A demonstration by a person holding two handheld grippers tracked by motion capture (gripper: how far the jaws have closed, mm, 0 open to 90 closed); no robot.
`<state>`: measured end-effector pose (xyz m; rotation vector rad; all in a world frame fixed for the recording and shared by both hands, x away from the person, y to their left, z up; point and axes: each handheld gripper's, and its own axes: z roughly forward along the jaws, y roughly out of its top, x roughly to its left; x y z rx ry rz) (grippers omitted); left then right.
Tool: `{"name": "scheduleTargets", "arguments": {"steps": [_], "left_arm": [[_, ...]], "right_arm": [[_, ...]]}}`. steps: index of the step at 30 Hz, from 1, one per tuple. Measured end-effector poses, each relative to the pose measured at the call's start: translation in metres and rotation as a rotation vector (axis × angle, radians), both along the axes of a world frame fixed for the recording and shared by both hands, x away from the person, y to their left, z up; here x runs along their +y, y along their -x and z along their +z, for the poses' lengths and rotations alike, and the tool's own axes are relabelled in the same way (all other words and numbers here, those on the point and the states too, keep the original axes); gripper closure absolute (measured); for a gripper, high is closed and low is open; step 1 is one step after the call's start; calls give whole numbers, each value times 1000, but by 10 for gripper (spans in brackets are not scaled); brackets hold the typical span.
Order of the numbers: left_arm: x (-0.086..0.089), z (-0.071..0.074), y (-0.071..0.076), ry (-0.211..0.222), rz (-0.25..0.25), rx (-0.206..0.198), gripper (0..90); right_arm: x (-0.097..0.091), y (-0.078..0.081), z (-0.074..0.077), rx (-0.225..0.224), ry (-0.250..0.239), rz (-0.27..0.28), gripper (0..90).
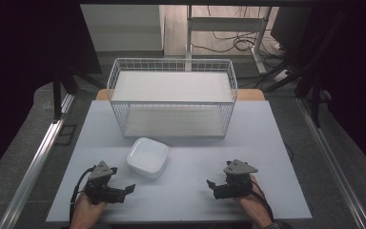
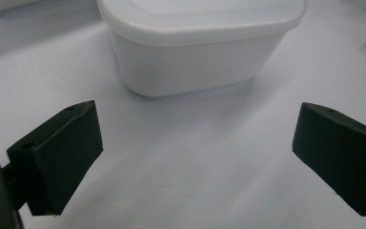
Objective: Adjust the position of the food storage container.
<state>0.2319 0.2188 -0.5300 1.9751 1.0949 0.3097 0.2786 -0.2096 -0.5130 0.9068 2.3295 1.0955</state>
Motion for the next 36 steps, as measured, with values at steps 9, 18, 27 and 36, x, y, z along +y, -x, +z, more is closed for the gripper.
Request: {"name": "scheduleTargets", "arguments": {"steps": [9,18,27,36], "left_arm": [[10,-4,-5,31,39,-18,29],[9,-4,-9,42,22,-2,24],[17,0,-12,57,40,30,30],[20,4,-18,2,46,17,179]], "right_arm": [[-2,-5,1,-2,5,2,0],[-3,-7,4,30,-19,7,0],[-2,-11,5,51,-24,-10,7],[7,-19,8,95,-19,-4,70]]}}
